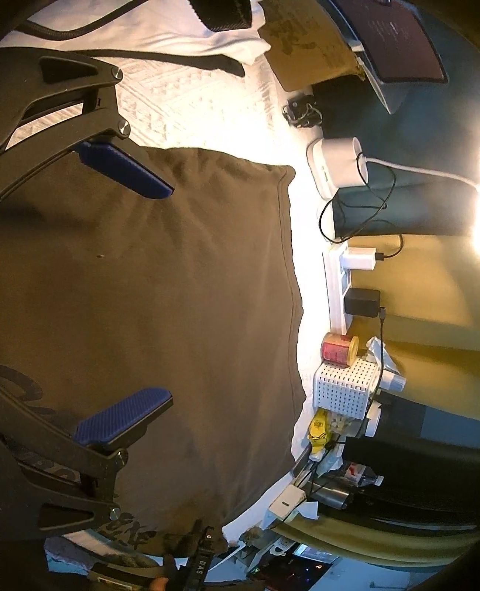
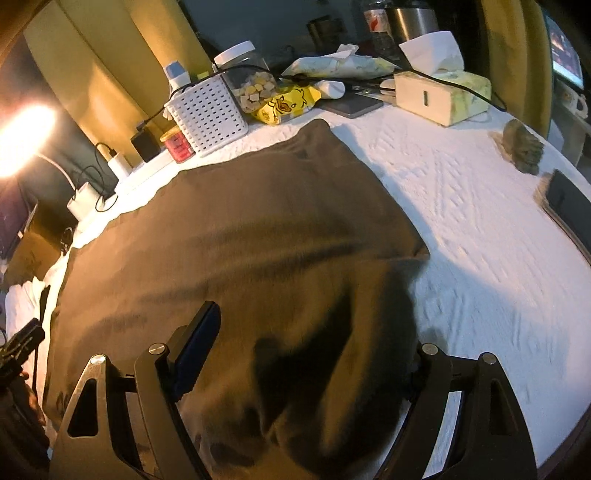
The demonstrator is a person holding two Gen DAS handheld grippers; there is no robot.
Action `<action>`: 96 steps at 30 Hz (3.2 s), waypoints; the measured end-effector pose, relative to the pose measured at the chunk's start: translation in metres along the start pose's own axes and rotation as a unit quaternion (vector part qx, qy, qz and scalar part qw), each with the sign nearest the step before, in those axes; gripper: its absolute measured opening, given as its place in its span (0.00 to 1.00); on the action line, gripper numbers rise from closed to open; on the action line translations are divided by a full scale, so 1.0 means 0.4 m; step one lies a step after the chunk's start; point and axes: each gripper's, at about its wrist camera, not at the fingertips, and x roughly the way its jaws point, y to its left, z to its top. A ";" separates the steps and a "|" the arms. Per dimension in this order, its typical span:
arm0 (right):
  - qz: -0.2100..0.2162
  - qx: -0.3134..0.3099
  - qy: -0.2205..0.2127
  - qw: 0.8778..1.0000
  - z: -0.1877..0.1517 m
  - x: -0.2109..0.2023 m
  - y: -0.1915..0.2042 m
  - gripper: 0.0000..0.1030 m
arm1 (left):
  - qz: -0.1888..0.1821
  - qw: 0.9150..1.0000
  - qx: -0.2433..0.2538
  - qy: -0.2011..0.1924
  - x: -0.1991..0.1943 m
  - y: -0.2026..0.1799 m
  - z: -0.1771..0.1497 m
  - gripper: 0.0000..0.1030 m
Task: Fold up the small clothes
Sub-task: 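Grasp the sweatshirt edge with the right gripper and lift it, then fold the held sweatshirt edge over the body with the right gripper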
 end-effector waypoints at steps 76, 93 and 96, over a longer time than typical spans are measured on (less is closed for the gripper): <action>0.157 -0.292 0.088 0.939 -0.097 0.161 0.799 0.18 | 0.038 0.993 -0.100 -0.045 -0.110 0.341 -0.069 0.98; 0.257 -0.380 0.112 0.882 -0.232 0.026 0.915 0.65 | 0.069 0.990 -0.103 -0.069 -0.182 0.350 -0.064 0.98; 0.271 -0.385 0.105 0.876 -0.237 -0.007 0.905 0.65 | 0.070 0.990 -0.103 -0.072 -0.194 0.343 -0.063 0.98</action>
